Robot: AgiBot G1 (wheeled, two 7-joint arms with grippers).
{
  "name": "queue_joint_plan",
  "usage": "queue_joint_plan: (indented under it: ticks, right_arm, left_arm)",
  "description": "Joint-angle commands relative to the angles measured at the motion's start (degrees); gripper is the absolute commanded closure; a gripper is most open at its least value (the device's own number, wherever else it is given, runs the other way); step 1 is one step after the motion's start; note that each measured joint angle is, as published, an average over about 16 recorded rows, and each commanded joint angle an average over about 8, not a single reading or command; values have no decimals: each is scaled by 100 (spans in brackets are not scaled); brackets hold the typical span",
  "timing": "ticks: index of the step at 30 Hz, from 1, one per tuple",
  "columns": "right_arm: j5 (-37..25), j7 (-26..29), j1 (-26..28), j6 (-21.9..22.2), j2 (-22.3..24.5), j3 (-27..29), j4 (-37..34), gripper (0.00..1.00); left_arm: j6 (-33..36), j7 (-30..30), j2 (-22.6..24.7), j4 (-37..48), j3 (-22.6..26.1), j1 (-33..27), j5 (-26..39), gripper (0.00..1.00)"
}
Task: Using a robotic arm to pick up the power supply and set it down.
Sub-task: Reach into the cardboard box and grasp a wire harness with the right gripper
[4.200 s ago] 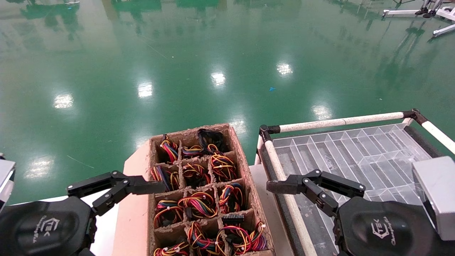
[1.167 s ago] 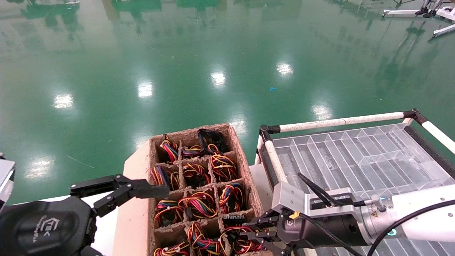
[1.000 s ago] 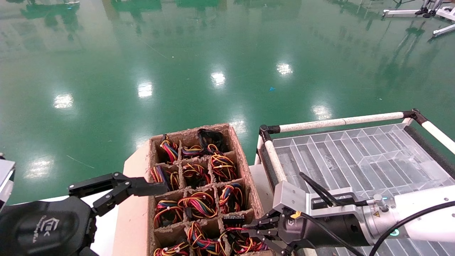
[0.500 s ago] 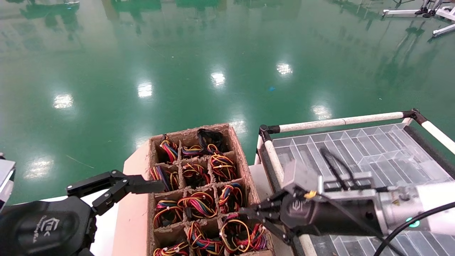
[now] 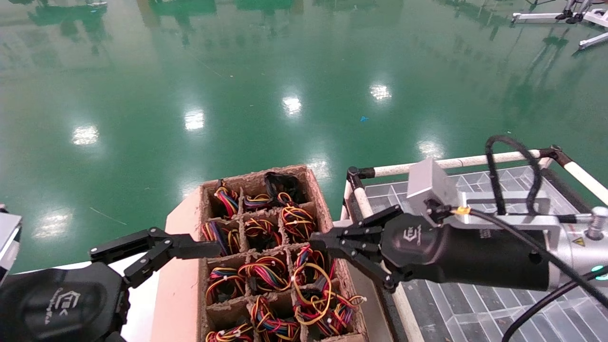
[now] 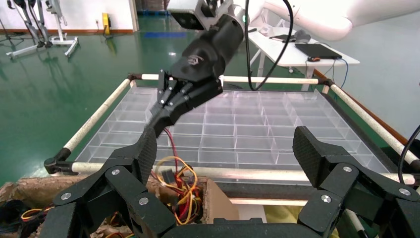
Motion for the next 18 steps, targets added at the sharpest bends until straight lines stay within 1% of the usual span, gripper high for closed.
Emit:
queue_joint_plan:
  ticks: [1,3,4,5,8,11,12,13,18]
  right_arm:
    - [-15,-11,10,5,23,5,17,100]
    - [-248,109,23,-18,38,-124,38,99]
    - [-362,183,33,-33,41,-189,50,95]
    - [-468,268,45,-62,41,-258,60,84]
    - [-715,517,101,-191,24,-442,82,47]
    - [-858,691,185,-352,-23,-580,77,10]
    - [-878,724,213,-407,-43,-612,64,1]
    - [-892,741,242,-456,-64,-638,47,0]
    - [-1028,765,406,-650,-176,-765,-74,0]
  left_arm:
    - [0,0,0,0,1,0,-1,0]
    - [-1,1,-1,0,2,0,-1,0]
    - [-1,1,-1,0,2,0,-1,0]
    - [-1,1,-1,0,2,0,-2,0]
    - [-1,2,-1,0,3,-1,-2,0]
    - [-2,2,-2,0,4,-1,-3,0]
    - [-2,2,-2,0,5,-1,-3,0]
    - [-2,3,-2,0,5,-1,-4,0]
    - [-3,4,-3,0,7,-2,-5,0]
